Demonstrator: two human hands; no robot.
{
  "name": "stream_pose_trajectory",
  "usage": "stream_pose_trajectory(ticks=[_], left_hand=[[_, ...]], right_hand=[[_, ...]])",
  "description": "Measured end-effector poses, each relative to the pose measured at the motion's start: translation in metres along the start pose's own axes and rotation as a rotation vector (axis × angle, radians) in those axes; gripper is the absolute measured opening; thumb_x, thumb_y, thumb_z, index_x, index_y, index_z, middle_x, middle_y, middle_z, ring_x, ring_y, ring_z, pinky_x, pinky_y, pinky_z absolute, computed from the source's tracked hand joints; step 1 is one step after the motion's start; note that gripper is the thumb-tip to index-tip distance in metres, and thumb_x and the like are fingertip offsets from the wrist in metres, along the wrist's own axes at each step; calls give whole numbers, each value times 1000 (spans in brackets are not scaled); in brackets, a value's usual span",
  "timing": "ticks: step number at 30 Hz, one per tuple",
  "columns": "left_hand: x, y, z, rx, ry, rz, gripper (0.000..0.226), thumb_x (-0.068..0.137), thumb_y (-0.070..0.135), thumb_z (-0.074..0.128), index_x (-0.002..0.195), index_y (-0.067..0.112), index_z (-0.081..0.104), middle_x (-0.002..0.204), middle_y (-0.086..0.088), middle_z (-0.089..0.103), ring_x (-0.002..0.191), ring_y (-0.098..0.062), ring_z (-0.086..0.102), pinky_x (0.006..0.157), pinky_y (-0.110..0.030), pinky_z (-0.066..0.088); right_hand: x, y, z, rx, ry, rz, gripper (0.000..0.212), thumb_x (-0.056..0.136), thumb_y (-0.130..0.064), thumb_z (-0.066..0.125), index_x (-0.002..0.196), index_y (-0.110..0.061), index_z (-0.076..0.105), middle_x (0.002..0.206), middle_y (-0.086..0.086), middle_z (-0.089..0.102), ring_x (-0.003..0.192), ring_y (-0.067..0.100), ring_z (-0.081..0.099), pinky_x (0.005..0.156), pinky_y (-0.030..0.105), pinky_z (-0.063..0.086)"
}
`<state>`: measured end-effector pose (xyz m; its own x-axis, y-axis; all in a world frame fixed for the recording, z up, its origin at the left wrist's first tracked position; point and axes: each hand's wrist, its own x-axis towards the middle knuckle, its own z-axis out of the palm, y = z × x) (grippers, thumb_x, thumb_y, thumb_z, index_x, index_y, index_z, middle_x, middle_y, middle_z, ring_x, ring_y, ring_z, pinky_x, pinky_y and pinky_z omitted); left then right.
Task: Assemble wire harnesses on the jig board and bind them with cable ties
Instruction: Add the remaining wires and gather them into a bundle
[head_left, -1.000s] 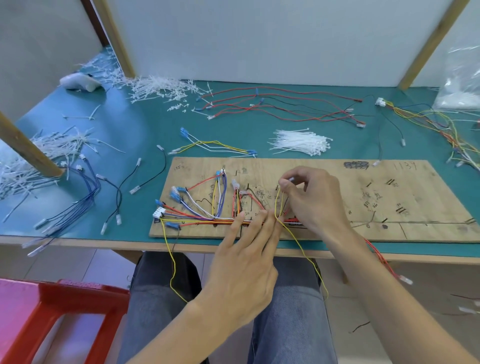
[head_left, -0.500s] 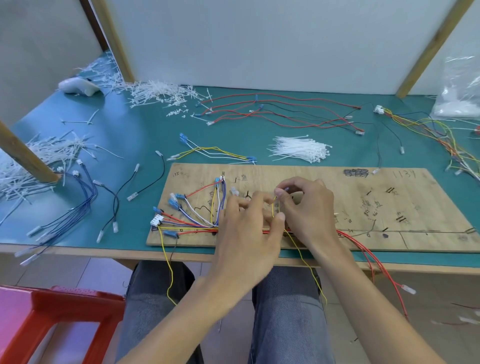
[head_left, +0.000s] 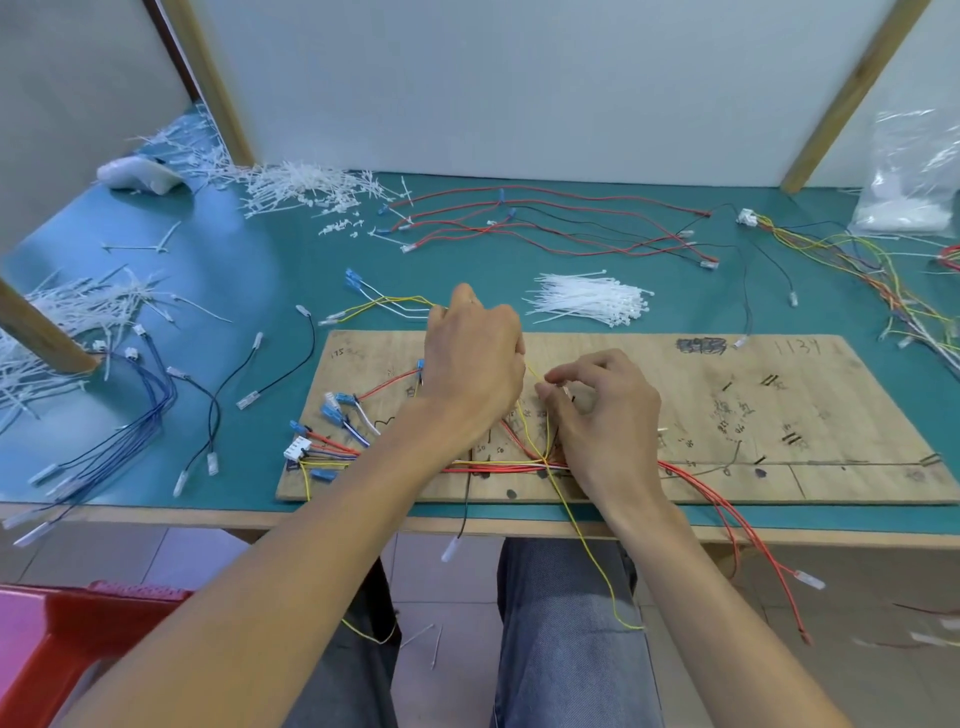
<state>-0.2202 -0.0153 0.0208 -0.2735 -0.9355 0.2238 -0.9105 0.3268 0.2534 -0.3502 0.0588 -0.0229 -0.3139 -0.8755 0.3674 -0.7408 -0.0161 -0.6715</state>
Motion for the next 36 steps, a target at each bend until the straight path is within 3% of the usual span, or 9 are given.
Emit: stream_pose_trajectory(ticks=[6,13,18,23,27,31,34,36], left_hand=[[-9,0,-11,90,18,-9,11,85,31,72,93,24,76,93,-4,56,108,-24,46,90,-38,39],[-40,-2,-22,98,5,19,15,83,35,70,92,29,81,91,3,56,108,-15,35,89,-35,33],[-57,3,-16,74,-61,87,21,86,41,65,97,31,80,94,5,60,115,-17,44,91,-36,30],[-65,7,-9,-38,-127,39,19,87,37,63,93,32,80,92,5,63,114,-18,46,93,-36,28],[-72,6,-6,-24,-137,39,23,88,37,58,91,35,81,79,9,66,107,-22,44,95,-40,37],[-77,10,-1,-16,-93,5,20,89,41,61,89,38,81,78,12,71,106,-18,41,86,-39,24],[-76,11,0,-53,-90,-20,18,85,37,63,85,39,81,76,13,71,104,-17,40,77,-38,16],[-76,10,1,-78,-95,-33,17,84,35,64,82,40,81,74,13,70,103,-17,40,73,-37,11]], right_hand=[[-2,0,4,-145,-52,-78,9,94,-19,78,100,-23,84,106,-3,59,102,23,47,80,26,33],[11,-1,-2,-313,-183,-236,22,83,-7,82,88,-28,86,97,-10,64,91,24,39,69,42,46],[4,5,-13,-316,-210,-362,29,81,-6,81,92,-32,85,99,-12,72,91,30,50,70,40,37],[5,-4,-16,-362,-273,-282,23,92,-21,72,95,-42,83,107,-18,72,103,25,48,77,39,31],[-3,-6,-28,-353,-275,-327,22,96,-28,70,109,-42,79,123,-23,68,119,22,49,91,43,33],[-65,-5,-44,-36,11,-220,6,94,-32,72,99,-29,73,102,-16,64,100,19,53,88,40,44],[-107,-11,-43,-131,-68,-167,23,95,-50,71,92,-27,69,92,-15,61,91,20,51,82,41,44],[-112,-10,-42,-205,-128,-150,22,93,-44,77,89,-23,71,90,-11,62,89,23,52,77,45,47]])
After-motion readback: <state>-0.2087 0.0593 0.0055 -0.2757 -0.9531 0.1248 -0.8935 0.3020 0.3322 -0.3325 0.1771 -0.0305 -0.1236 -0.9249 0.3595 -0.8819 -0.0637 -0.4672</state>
